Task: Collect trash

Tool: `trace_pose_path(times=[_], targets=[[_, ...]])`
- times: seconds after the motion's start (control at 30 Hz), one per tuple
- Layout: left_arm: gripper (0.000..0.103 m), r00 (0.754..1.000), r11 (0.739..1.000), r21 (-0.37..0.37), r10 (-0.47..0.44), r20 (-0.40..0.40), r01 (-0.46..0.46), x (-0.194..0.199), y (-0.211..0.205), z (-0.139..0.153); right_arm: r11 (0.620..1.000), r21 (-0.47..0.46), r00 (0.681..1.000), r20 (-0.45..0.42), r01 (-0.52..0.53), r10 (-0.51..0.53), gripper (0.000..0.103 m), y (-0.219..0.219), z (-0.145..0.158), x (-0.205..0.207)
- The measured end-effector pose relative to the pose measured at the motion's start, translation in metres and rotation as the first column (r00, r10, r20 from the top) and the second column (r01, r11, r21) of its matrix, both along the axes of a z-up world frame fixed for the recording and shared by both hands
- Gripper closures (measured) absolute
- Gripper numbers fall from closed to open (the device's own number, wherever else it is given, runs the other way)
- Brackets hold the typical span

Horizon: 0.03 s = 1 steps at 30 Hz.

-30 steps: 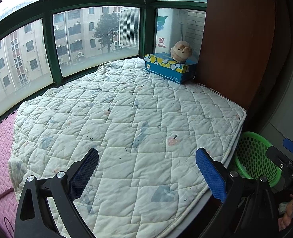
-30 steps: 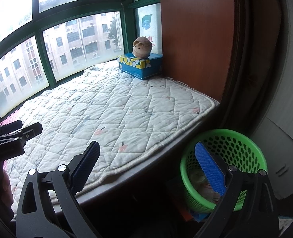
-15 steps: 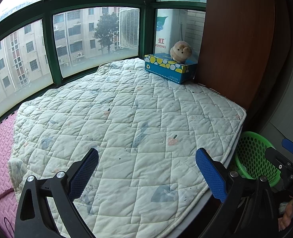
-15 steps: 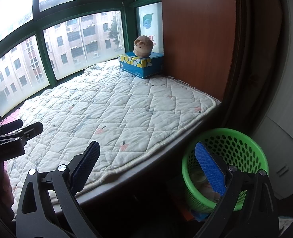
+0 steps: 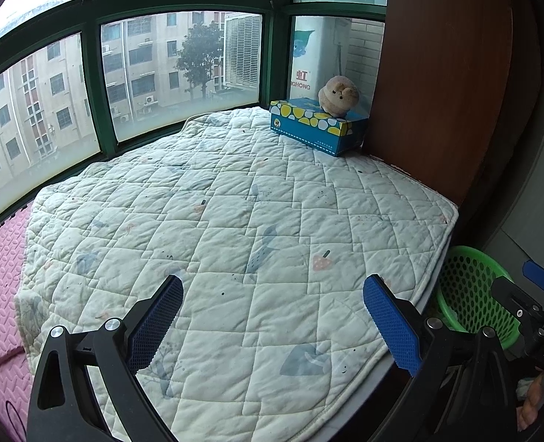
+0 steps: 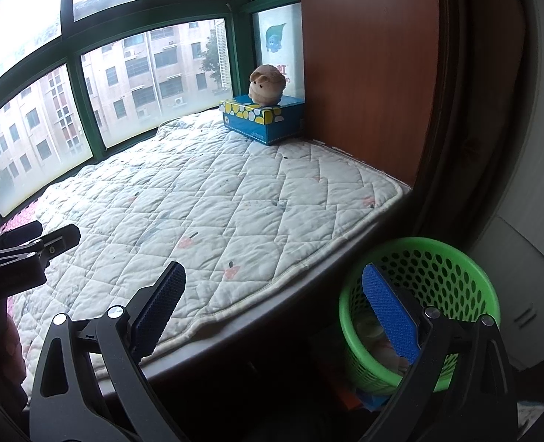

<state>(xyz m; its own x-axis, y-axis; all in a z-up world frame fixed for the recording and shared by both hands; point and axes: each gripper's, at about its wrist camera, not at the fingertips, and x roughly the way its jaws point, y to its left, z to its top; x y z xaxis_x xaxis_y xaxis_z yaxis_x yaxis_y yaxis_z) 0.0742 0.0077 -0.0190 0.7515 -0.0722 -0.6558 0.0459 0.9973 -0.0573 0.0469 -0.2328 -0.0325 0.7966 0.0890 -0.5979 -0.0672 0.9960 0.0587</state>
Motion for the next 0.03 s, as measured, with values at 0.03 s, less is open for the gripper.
trace_pose_path(times=[0.03], targets=[[0.008,1.0,1.0,0.0,0.001,0.0,-0.001,-0.0004,0.0005,-0.0005,1.0,-0.001,1.0,-0.001,0.0,0.0,0.007,0.0004,-0.0001,0.0002]])
